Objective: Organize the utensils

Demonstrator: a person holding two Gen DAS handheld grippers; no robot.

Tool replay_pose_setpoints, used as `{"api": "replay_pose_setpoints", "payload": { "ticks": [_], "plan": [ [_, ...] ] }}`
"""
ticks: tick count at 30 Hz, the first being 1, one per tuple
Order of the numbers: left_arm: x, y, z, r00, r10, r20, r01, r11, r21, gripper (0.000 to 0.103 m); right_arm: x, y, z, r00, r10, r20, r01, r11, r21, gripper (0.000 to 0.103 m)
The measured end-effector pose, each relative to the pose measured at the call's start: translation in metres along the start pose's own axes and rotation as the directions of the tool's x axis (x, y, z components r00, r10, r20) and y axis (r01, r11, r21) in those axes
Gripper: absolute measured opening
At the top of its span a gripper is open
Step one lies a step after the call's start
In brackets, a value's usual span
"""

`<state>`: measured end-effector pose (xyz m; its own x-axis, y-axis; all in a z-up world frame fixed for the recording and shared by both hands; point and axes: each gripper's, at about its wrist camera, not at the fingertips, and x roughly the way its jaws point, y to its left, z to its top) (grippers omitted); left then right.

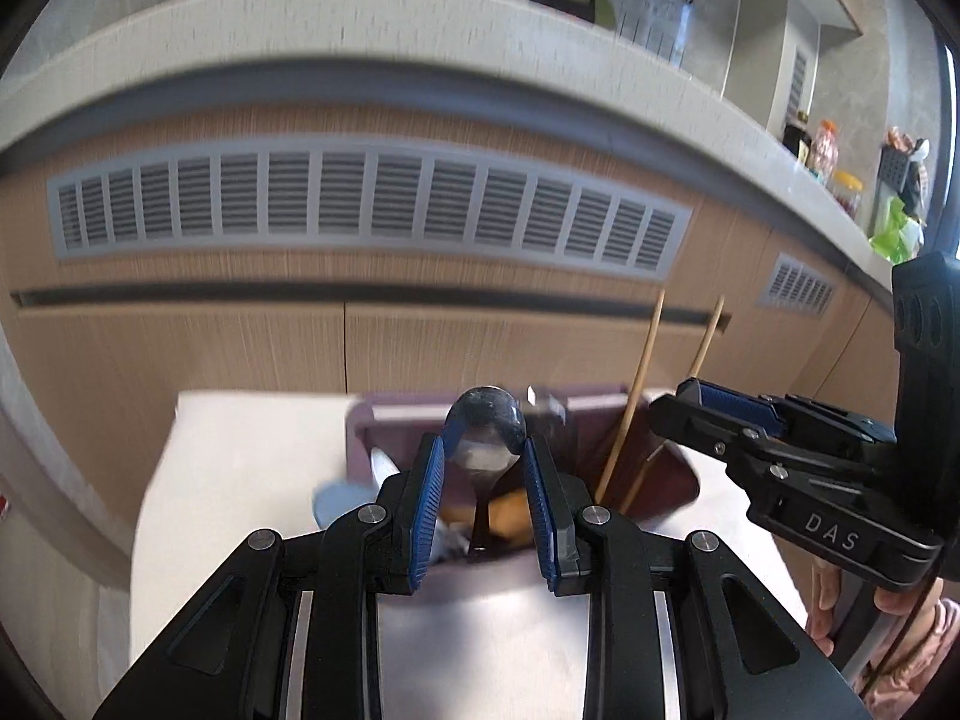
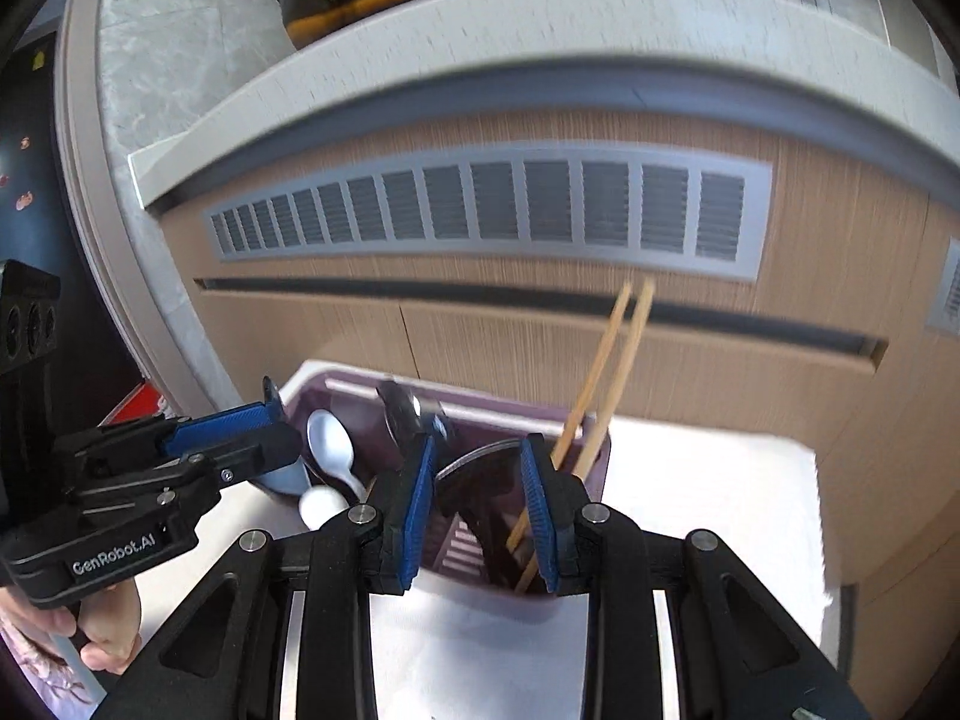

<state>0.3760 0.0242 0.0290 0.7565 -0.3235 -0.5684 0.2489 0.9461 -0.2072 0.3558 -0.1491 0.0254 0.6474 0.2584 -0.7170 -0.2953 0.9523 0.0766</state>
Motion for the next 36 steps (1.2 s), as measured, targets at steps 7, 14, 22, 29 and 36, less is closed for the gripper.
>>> {"api": "replay_pose_setpoints", "payload": {
  "ticks": [7, 14, 22, 29, 36],
  "plan": [
    [-0.009, -0.007, -0.01, 1.0, 0.006, -0.026, -0.006, 1.0, -0.015, 0.029, -0.019, 0.004, -0.012, 1.0, -0.02, -0.005, 0.02, 1.0, -0.006, 0.041],
    [-0.094, -0.02, -0.015, 0.989, 0.07, 0.129, -0.07, 0.998, -0.01, 0.064, -0.117, 0.022, -0.04, 0.983, -0.091, 0.16, 0.091, 0.996, 0.003, 0.097],
    [-0.165, -0.038, -0.086, 0.946, 0.22, 0.237, -0.224, 0.975, -0.01, 0.092, -0.171, 0.028, -0.105, 0.97, -0.189, 0.154, 0.175, 0.98, 0.095, 0.103],
    [-0.178, -0.049, -0.144, 0.937, 0.292, 0.191, -0.301, 0.953, 0.021, 0.099, -0.188, 0.029, -0.148, 0.963, -0.249, 0.099, 0.235, 0.962, 0.136, 0.103],
    [-0.19, -0.06, -0.159, 0.942, 0.267, 0.201, -0.279, 0.96, 0.03, 0.102, -0.203, 0.04, -0.158, 0.947, -0.288, 0.145, 0.272, 0.955, 0.123, 0.103]
  ]
}}
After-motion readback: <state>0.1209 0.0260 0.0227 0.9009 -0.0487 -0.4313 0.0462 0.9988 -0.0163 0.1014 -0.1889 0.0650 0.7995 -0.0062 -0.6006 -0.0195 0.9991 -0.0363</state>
